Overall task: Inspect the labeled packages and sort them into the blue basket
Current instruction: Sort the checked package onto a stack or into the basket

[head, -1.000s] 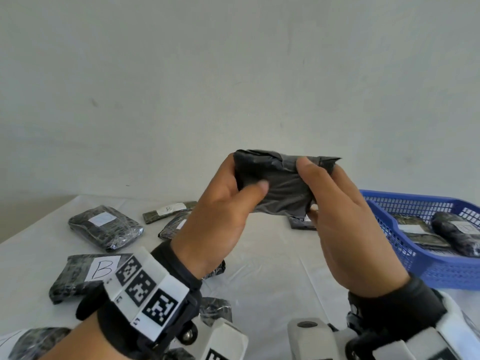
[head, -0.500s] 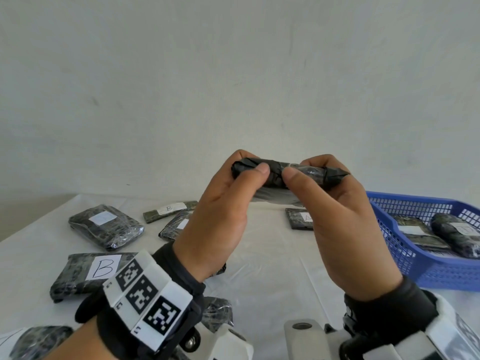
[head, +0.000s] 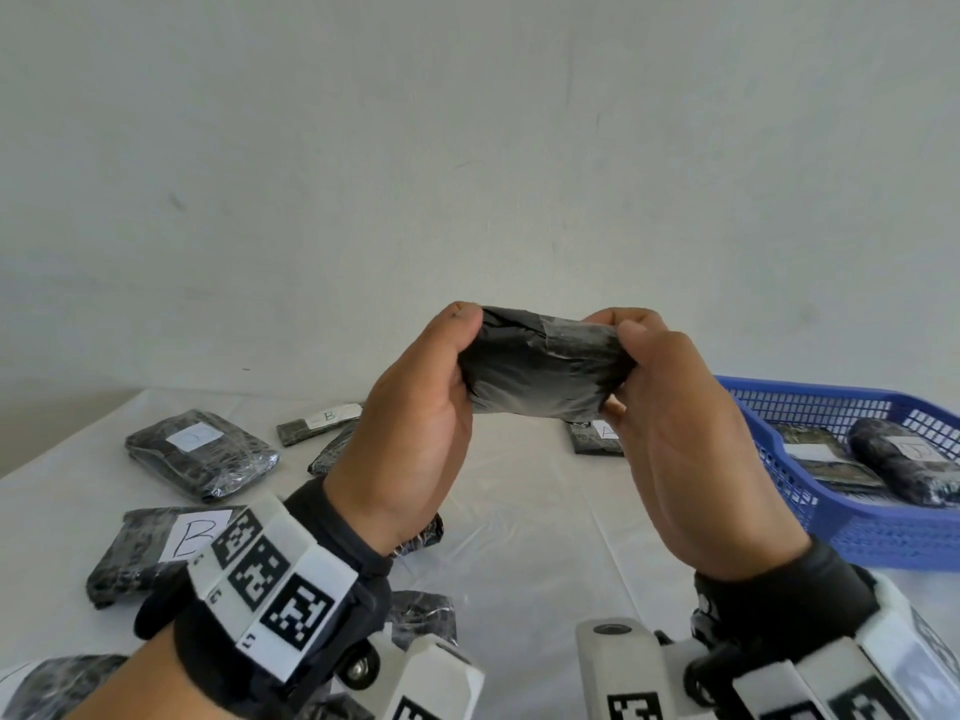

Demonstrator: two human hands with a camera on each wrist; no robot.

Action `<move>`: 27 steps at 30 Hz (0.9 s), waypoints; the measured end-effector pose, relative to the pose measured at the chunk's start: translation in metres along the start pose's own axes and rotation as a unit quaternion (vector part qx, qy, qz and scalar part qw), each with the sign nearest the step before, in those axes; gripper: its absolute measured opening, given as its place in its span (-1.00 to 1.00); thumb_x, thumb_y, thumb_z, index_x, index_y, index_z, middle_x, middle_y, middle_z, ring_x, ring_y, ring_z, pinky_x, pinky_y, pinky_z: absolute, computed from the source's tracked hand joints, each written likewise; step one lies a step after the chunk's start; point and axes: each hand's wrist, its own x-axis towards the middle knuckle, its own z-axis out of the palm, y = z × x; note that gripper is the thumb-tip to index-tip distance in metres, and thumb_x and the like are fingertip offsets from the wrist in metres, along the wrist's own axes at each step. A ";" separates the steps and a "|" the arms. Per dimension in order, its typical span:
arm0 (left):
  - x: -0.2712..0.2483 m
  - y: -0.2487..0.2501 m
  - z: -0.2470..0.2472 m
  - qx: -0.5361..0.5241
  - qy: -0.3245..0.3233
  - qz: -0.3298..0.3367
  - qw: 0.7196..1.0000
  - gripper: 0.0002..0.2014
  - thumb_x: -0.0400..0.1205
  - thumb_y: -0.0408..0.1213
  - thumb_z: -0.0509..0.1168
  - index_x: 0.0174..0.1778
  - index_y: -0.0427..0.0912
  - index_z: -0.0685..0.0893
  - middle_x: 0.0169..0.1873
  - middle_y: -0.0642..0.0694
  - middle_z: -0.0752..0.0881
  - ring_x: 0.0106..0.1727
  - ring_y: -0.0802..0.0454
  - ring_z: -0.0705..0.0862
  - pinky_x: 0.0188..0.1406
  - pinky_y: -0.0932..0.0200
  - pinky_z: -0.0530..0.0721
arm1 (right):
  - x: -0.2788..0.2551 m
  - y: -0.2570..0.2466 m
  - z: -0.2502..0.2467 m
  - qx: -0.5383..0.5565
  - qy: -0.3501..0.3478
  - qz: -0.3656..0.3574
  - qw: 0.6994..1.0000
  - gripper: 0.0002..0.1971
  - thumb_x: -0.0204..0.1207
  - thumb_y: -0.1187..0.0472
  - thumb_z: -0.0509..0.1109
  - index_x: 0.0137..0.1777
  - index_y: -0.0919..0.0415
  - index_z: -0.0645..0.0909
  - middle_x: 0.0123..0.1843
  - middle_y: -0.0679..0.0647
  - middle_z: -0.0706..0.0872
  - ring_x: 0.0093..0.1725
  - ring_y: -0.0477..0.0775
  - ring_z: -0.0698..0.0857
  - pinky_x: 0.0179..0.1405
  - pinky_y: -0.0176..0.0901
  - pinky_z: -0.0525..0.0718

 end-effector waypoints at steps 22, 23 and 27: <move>0.010 -0.007 -0.020 0.060 0.063 -0.179 0.980 -0.70 0.75 -0.33 0.34 0.40 -0.25 0.59 0.12 -0.23 0.81 0.04 0.02 0.85 -0.08 0.09 0.84 | -0.003 0.048 0.002 -0.436 -0.045 -0.010 0.899 -0.29 0.58 0.01 0.58 0.69 -0.23 0.40 0.61 0.08 0.30 0.59 0.16 0.50 0.57 0.01 0.61; 0.008 -0.011 -0.019 0.068 0.054 -0.199 0.976 -0.64 0.72 -0.29 0.40 0.43 -0.25 0.58 0.18 -0.26 0.79 0.13 -0.06 0.84 -0.05 0.03 0.86 | -0.003 0.052 0.004 -0.448 -0.046 -0.001 0.893 -0.35 0.64 0.12 0.54 0.70 -0.16 0.43 0.62 0.15 0.29 0.62 0.22 0.46 0.55 -0.02 0.59; 0.005 -0.028 -0.018 0.088 0.069 -0.227 0.967 -0.60 0.66 -0.35 0.49 0.39 -0.27 0.58 0.15 -0.33 0.80 0.13 -0.17 0.86 -0.01 -0.10 0.88 | -0.002 0.068 0.018 -0.497 -0.042 -0.019 0.866 -0.38 0.65 0.39 0.40 0.70 0.08 0.46 0.51 0.29 0.41 0.46 0.32 0.51 0.38 0.08 0.68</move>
